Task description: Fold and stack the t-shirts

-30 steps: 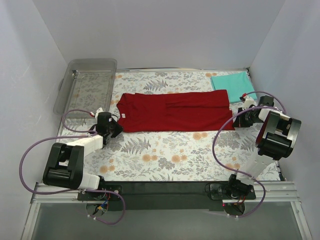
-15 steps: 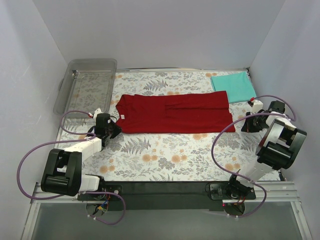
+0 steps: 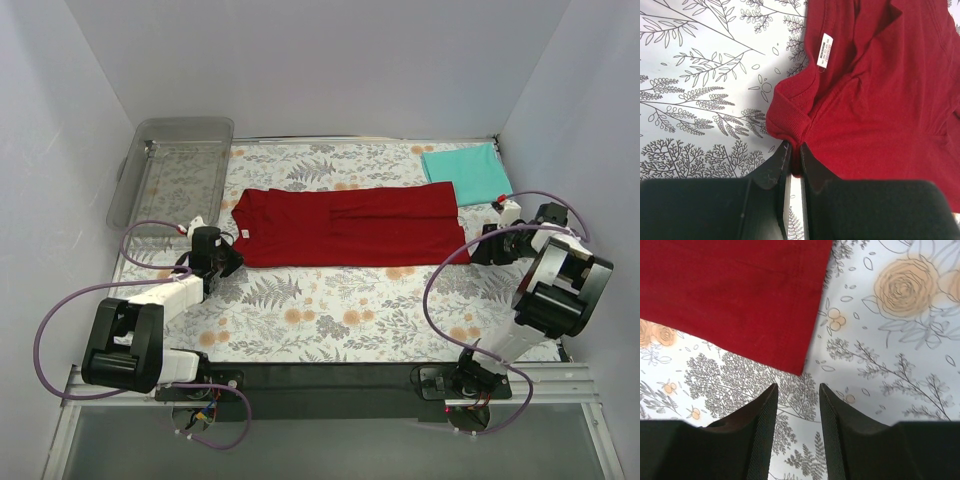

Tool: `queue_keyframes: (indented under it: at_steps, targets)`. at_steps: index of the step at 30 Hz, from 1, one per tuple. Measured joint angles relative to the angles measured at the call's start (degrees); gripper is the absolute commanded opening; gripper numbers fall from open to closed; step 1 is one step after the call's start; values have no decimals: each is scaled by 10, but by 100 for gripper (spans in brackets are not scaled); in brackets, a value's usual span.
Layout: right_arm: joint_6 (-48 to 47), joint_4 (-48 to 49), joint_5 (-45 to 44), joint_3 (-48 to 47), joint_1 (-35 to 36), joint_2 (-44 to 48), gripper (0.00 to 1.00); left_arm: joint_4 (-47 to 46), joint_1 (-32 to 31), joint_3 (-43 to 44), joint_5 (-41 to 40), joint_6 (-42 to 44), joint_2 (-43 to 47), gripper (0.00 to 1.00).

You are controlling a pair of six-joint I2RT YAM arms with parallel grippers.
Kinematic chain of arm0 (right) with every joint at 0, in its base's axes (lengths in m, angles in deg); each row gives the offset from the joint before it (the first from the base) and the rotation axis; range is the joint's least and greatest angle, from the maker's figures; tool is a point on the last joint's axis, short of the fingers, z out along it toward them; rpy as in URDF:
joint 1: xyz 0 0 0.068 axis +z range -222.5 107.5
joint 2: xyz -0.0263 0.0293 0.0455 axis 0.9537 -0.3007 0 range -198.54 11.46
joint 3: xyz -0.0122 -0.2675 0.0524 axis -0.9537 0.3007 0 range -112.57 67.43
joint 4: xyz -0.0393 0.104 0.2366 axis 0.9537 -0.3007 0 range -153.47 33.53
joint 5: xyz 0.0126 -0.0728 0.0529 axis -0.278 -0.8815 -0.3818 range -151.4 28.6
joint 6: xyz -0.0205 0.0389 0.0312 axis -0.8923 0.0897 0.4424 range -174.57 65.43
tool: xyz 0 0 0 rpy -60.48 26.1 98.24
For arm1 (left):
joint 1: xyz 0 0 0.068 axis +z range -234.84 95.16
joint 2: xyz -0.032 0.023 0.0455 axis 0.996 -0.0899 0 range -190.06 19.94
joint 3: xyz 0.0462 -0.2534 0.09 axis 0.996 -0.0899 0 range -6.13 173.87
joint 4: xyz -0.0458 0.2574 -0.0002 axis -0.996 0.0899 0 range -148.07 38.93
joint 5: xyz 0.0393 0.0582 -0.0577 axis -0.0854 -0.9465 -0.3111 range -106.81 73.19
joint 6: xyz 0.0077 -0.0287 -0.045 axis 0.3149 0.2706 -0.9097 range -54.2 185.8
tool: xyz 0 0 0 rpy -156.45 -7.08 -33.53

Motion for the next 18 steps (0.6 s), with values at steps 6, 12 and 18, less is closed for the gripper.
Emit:
queue_keyframes:
  at_steps: [6,12,18]
  targets:
    - [21,-6,43,-32,7,-74,40,0,0,-1,5,0,1,10]
    - [39,-6,71,-50,16,-97,34,0,0,-2,10,0,1,10]
    - [41,-7,62,-44,25,-101,2,0,0,-2,10,0,4,10]
